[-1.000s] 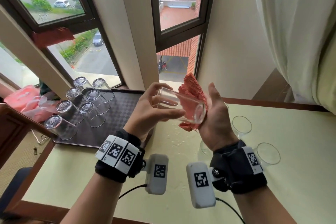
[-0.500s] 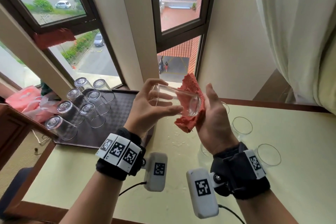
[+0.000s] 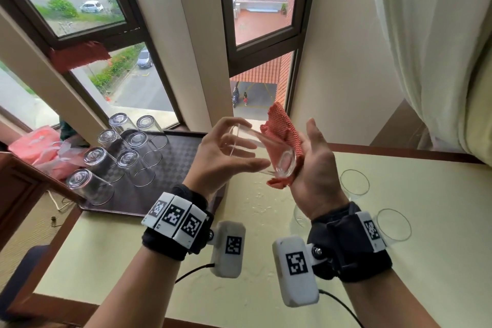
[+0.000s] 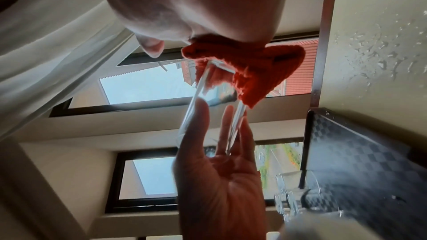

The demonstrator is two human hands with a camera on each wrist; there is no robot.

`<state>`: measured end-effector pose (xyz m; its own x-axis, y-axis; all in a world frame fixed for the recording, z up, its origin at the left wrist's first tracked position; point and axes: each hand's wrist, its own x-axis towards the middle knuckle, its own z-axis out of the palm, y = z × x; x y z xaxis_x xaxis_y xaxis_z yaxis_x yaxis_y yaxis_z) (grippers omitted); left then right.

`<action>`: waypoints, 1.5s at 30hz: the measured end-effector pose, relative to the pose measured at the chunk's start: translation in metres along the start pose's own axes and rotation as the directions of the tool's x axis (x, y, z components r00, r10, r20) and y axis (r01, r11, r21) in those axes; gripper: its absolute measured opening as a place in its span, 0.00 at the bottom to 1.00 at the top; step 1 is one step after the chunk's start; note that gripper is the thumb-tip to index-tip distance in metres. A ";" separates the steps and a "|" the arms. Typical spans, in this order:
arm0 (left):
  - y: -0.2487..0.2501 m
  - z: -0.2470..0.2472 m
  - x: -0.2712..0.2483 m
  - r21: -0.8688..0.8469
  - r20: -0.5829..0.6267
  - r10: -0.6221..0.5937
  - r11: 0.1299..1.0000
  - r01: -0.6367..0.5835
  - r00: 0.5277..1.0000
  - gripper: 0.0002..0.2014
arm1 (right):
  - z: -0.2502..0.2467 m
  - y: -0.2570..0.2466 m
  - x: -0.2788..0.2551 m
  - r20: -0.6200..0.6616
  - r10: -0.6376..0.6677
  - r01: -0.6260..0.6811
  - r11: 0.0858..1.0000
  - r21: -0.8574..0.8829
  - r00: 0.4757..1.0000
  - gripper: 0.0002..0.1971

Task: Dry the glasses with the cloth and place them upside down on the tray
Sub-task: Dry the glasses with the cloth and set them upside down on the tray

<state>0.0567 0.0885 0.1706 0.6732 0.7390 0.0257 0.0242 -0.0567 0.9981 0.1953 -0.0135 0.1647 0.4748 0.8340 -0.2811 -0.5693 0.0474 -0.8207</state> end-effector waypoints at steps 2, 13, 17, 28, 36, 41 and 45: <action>-0.003 -0.001 0.002 -0.027 -0.066 0.006 1.000 -0.008 0.998 0.39 | 0.002 0.002 -0.002 0.022 0.002 -0.002 1.000 -0.021 1.000 0.28; 0.000 -0.001 0.001 -0.060 -0.031 -0.010 0.998 0.009 0.999 0.39 | 0.000 0.005 -0.002 0.022 -0.017 0.017 1.000 0.011 1.000 0.31; 0.007 -0.002 0.001 -0.004 0.098 -0.003 1.000 0.003 0.995 0.36 | -0.004 0.008 0.004 0.029 0.012 -0.014 0.998 0.067 0.999 0.30; -0.011 0.007 -0.002 -0.176 -0.023 -0.022 0.984 0.018 0.999 0.45 | -0.010 0.016 0.001 0.161 -0.058 0.049 0.997 0.061 0.985 0.28; -0.026 0.008 -0.001 0.164 -0.001 -0.132 0.978 0.130 0.991 0.41 | -0.027 0.013 0.006 0.024 0.001 0.001 0.998 -0.067 1.000 0.36; -0.024 0.009 0.001 0.196 0.121 -0.205 0.964 0.179 0.971 0.41 | -0.035 0.002 0.007 0.079 -0.064 0.082 0.962 -0.260 0.995 0.32; -0.021 0.014 0.002 0.275 0.231 -0.220 0.949 0.153 0.948 0.40 | -0.037 -0.008 0.006 0.138 -0.059 0.108 0.919 -0.379 0.989 0.27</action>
<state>0.0681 0.0822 0.1492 0.8032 0.5581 -0.2082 0.3294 -0.1249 0.9359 0.2277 -0.0289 0.1517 0.4108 0.8974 -0.1607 -0.2179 -0.0745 -0.9731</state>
